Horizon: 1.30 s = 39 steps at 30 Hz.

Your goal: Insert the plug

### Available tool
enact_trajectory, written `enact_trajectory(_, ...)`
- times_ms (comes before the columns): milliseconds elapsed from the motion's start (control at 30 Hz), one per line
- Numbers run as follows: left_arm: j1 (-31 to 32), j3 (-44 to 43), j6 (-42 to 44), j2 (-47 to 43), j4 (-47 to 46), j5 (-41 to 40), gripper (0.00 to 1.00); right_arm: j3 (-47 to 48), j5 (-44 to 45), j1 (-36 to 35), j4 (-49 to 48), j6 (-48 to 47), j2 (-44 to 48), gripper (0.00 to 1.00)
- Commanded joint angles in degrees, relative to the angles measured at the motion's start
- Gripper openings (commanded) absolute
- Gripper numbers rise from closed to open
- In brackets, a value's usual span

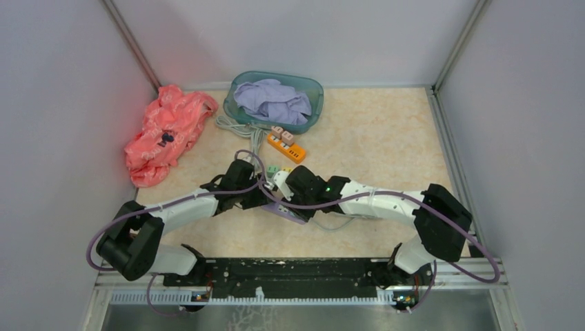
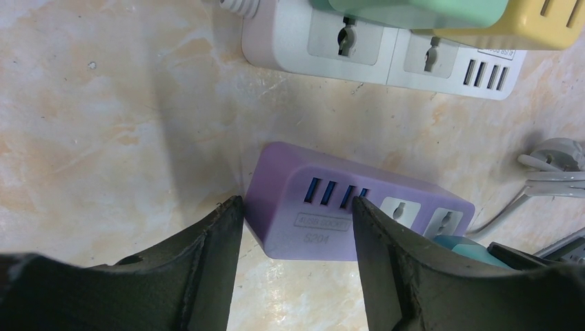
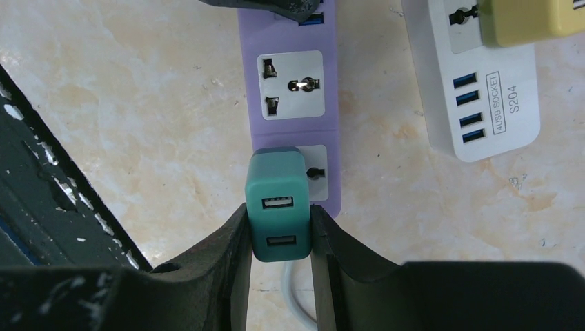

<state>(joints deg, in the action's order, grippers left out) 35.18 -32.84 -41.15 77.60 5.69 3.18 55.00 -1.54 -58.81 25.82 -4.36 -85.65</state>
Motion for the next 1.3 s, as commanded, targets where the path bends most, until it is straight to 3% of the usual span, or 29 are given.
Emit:
enact_trajectory(0, 0.6, 2.2, -0.5, 2.4, 2.8, 0.1, 0.64, -0.1, 3.4, -1.9, 1.6, -1.6, -2.9, 0.0)
enact_trajectory(633, 0.5, 2.3, -0.6, 1.9, 2.6, 0.1, 0.63, -2.0, 2.9, 0.7, 4.1, -3.0, -5.5, 0.0)
enact_trajectory(1000, 0.1, 2.3, -1.1, 0.2, 3.8, -1.9, 0.63, -4.5, 3.2, 0.7, 0.7, -4.1, -8.2, 0.0)
enact_trajectory(1267, 0.0, 1.4, -1.9, -3.8, 6.0, -3.5, 0.69, -3.1, 3.8, 0.7, -0.1, -4.9, -6.7, 0.0)
